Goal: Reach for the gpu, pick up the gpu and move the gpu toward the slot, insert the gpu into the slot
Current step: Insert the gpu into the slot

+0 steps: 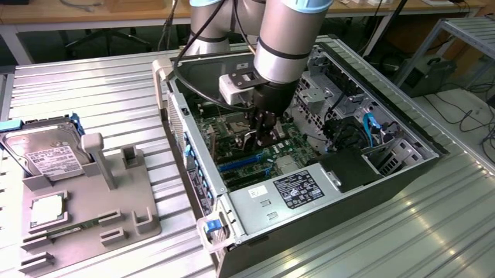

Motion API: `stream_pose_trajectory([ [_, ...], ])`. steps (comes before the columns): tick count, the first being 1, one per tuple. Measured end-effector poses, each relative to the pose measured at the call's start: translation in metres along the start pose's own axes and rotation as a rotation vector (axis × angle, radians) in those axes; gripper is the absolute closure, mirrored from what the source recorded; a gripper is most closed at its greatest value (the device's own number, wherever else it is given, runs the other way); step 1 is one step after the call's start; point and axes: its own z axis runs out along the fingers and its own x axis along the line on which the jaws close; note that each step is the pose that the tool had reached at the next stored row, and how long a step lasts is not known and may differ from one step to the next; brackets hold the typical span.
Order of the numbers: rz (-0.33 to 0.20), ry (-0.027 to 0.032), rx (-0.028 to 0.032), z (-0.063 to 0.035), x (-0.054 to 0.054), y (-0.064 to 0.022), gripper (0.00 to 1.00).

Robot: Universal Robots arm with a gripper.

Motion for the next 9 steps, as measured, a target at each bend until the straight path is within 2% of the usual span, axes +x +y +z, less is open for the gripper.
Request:
stream_pose_trajectory([
  [3,-0.003,-0.0042,0.0004,0.0012,0.0000,-0.0001,0.72],
  [9,-0.009,-0.0046,0.0001,0.0069,0.0000,0.0036,0.72],
])
